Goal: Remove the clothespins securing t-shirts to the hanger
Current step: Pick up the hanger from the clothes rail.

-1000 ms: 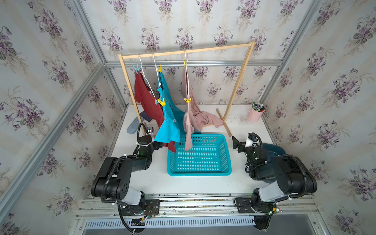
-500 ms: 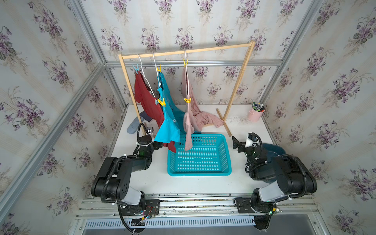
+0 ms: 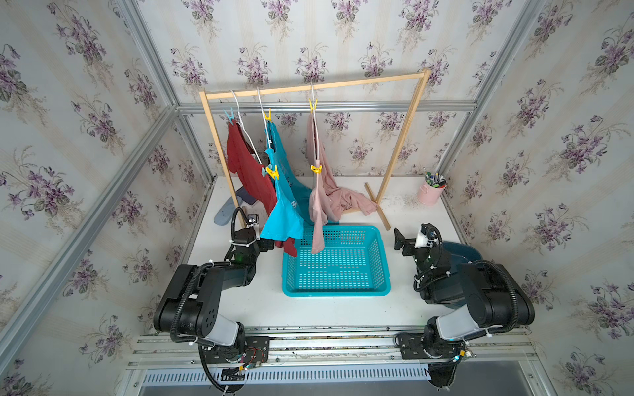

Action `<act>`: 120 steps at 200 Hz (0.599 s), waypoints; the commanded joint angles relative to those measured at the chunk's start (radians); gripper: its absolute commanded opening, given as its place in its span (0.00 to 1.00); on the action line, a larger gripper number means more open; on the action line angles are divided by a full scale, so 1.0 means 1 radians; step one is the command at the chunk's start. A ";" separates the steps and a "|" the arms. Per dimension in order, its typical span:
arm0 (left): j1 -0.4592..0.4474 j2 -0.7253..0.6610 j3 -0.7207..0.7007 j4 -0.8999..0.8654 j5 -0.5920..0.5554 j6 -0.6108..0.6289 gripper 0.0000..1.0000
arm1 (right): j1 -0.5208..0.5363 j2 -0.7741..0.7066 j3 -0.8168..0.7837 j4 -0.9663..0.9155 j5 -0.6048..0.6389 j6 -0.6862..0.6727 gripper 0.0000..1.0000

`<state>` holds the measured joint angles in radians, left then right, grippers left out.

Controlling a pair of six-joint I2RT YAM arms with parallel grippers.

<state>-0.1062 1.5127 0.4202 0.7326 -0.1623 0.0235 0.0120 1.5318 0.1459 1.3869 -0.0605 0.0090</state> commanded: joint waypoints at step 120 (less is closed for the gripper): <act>0.000 -0.545 0.046 -0.582 -0.296 -0.144 1.00 | 0.000 -0.326 -0.018 -0.230 0.273 0.119 1.00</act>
<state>-0.1070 1.0718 0.4545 0.3847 -0.3325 -0.0448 0.0101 1.3331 0.0925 1.3502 0.1040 0.0715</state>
